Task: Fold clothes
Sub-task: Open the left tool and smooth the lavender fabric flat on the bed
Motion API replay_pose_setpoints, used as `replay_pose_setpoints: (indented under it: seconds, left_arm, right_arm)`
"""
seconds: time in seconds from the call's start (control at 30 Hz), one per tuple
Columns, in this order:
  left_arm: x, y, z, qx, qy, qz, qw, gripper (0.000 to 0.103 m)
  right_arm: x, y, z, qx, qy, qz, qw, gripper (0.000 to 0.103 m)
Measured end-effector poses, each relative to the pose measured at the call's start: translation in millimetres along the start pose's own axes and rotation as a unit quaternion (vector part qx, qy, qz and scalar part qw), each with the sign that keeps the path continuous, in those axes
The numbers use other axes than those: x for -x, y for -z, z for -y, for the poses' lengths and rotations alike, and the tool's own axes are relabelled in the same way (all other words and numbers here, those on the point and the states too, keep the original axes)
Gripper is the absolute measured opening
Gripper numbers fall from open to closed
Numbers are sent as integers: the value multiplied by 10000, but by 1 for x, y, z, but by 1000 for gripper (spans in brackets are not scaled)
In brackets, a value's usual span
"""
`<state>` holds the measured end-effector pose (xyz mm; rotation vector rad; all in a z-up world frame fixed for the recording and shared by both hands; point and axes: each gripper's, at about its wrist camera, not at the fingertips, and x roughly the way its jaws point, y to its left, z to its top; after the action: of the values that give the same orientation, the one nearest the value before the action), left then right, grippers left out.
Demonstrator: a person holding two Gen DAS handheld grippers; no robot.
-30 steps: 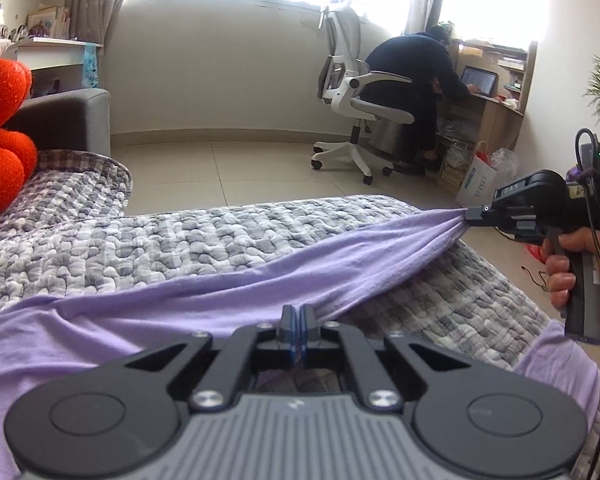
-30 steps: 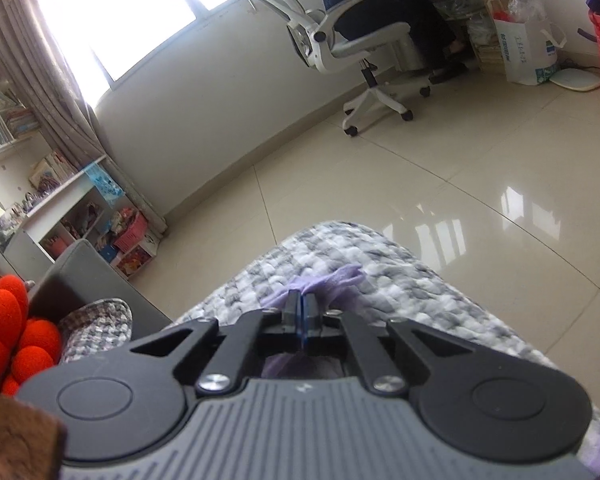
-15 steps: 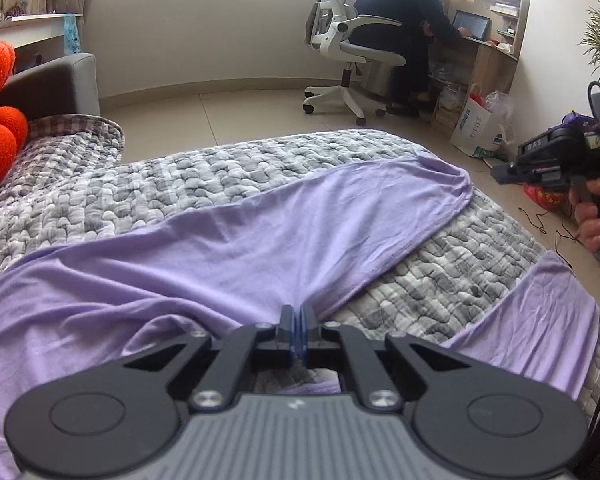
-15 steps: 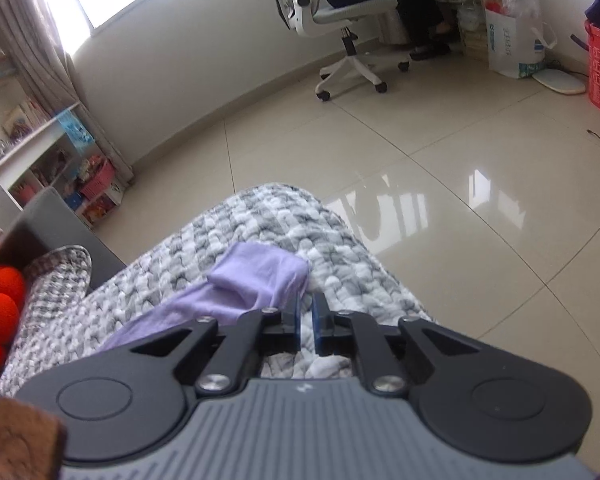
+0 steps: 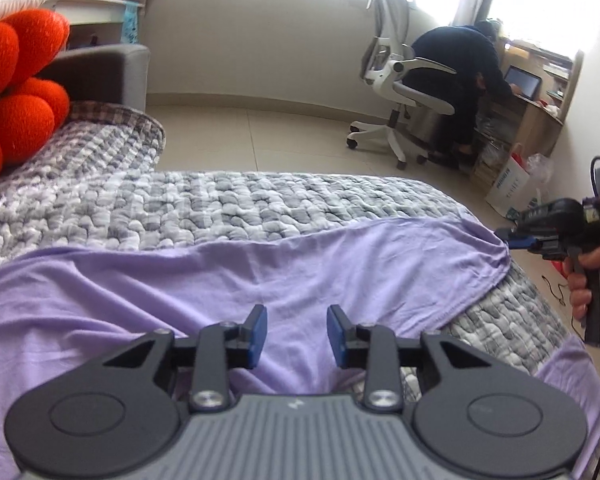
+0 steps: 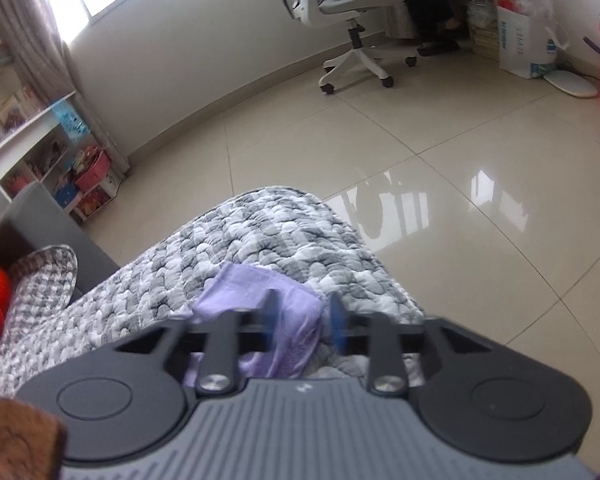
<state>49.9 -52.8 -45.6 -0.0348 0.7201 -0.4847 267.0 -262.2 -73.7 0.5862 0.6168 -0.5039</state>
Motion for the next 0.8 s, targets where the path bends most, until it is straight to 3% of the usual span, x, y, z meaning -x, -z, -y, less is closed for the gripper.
replay_pose_setpoints:
  seconds: [0.1, 0.23, 0.4, 0.5, 0.6, 0.63, 0.67, 0.7, 0.8]
  left_arm:
    - [-9, -1, 2, 61, 60, -93, 9999, 33]
    - [-14, 1, 4, 44, 95, -158, 9998, 33]
    - [-14, 1, 3, 82, 181, -193, 9996, 33]
    - [-13, -2, -3, 200, 214, -195, 9994, 33]
    - [-10, -7, -11, 236, 157, -149, 9995, 33]
    - [-9, -8, -15, 259, 127, -134, 9995, 33]
    - [-8, -9, -18, 285, 96, -121, 9995, 33]
    - [-8, -11, -21, 259, 31, -105, 9996, 33]
    - [-8, -18, -25, 36, -259, -37, 9997, 33]
  right_arm:
    - [4, 5, 0, 279, 136, 149, 9994, 3]
    - [20, 6, 15, 184, 341, 313, 9988, 3]
    - [24, 9, 35, -62, 713, -18, 9974, 3]
    - [24, 8, 44, -92, 841, -13, 9964, 16]
    - [22, 3, 47, -175, 517, 29, 9985, 16]
    - [21, 1, 45, -165, 397, 42, 9991, 24]
    - [19, -1, 43, -134, 282, 64, 9995, 40]
    - [17, -3, 38, -48, 181, 110, 9998, 46]
    - [8, -8, 26, 208, -91, 158, 9996, 48]
